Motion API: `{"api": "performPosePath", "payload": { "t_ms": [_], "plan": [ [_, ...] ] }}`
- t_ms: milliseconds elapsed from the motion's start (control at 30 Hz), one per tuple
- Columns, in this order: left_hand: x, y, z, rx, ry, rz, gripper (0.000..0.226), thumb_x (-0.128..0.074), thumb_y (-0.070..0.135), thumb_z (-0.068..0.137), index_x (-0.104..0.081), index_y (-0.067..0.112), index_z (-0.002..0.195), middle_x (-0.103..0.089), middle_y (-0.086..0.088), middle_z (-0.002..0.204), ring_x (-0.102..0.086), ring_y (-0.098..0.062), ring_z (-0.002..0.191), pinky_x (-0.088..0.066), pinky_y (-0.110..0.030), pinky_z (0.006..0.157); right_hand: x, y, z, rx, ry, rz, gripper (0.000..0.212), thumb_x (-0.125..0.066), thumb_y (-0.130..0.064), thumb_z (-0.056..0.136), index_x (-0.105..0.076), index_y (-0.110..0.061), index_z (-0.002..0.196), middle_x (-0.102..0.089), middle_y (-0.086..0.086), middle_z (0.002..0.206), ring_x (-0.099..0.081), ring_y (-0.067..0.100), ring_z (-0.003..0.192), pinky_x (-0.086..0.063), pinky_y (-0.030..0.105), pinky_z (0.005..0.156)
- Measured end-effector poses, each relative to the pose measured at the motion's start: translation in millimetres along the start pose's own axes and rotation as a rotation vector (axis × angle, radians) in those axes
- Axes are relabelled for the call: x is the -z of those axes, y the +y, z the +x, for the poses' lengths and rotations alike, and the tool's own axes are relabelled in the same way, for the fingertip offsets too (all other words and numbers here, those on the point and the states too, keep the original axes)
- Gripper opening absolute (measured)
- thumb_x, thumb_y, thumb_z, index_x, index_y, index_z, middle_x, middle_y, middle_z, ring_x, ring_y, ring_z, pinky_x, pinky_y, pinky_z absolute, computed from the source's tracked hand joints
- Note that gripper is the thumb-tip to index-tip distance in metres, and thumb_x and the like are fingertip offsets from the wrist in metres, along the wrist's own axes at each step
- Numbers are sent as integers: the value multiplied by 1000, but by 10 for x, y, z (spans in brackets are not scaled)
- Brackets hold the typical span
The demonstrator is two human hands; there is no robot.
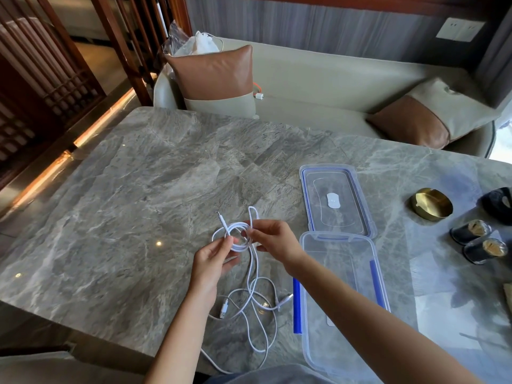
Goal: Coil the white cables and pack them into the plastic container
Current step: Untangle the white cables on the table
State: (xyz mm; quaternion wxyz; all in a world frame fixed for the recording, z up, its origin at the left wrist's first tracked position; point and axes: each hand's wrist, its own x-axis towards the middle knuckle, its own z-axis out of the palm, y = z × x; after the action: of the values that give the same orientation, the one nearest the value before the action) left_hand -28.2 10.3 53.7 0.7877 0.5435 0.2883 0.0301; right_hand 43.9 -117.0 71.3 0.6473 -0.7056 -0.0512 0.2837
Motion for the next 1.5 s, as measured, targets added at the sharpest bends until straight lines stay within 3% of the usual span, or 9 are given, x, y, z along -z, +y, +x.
{"api": "performPosePath", "payload": {
  "t_ms": [233,433,633,833,933,1100,1200,1300,1500],
  "plan": [
    [216,56,36,59,-136,128,16,-57,15,88,-70,12,79,-70,6,64,-61,-2,58,-55,-16,60,115,-123,31,-100,-219,-123,25,-62,-4,87,-65,5,110,-64,4,78,-58,6,66,-51,12,60],
    [135,45,35,38,-64,72,15,-57,19,88,-71,14,84,-71,6,68,-61,-3,59,-52,-15,57,85,-110,13,-79,-175,2,27,-57,-1,89,-60,7,115,-62,16,96,-60,18,83,-54,23,78],
    [-103,-92,-103,69,12,-88,16,-55,22,89,-69,15,94,-71,9,79,-59,-4,69,-50,-17,64,6,14,0,-75,-52,230,16,-54,1,90,-64,4,103,-69,2,75,-66,6,68,-55,15,67],
    [-119,-60,-76,28,52,-59,20,-53,24,90,-69,19,80,-67,16,63,-55,3,60,-42,-19,64,-29,27,-28,-88,-58,213,13,-63,-5,86,-67,-13,96,-65,1,79,-58,1,62,-47,10,56],
    [12,-39,-15,36,-61,11,24,-55,27,87,-72,21,71,-66,13,64,-53,1,60,-40,-20,63,26,-6,-31,-85,-109,201,20,-68,-3,82,-65,-15,97,-67,-8,67,-53,-4,49,-34,8,42],
    [263,13,71,157,-284,0,20,-59,33,75,-71,18,69,-61,5,66,-52,-6,60,-44,-15,53,166,-42,-15,-68,-250,18,13,-59,-16,91,-67,-7,95,-53,-14,52,-36,0,45,-27,11,42],
    [369,76,71,240,-515,78,29,-73,44,69,-69,15,69,-61,3,63,-52,-9,56,-47,-17,53,221,-84,-39,-70,-432,-37,22,-57,-7,91,-63,7,105,-65,-14,61,-40,-1,47,-31,11,42],
    [413,127,73,277,-626,144,36,-79,48,61,-68,15,68,-61,3,63,-53,-7,53,-48,-19,54,268,-123,-53,-75,-564,-71,16,-62,-5,87,-68,-4,101,-67,-8,70,-49,1,53,-40,13,46],
    [196,102,65,208,-309,99,31,-57,44,74,-75,21,81,-72,5,76,-59,-4,63,-43,-18,57,233,-33,-7,-93,-306,17,21,-66,-7,84,-66,-1,104,-57,1,66,-53,3,53,-48,14,52]
  ]
}}
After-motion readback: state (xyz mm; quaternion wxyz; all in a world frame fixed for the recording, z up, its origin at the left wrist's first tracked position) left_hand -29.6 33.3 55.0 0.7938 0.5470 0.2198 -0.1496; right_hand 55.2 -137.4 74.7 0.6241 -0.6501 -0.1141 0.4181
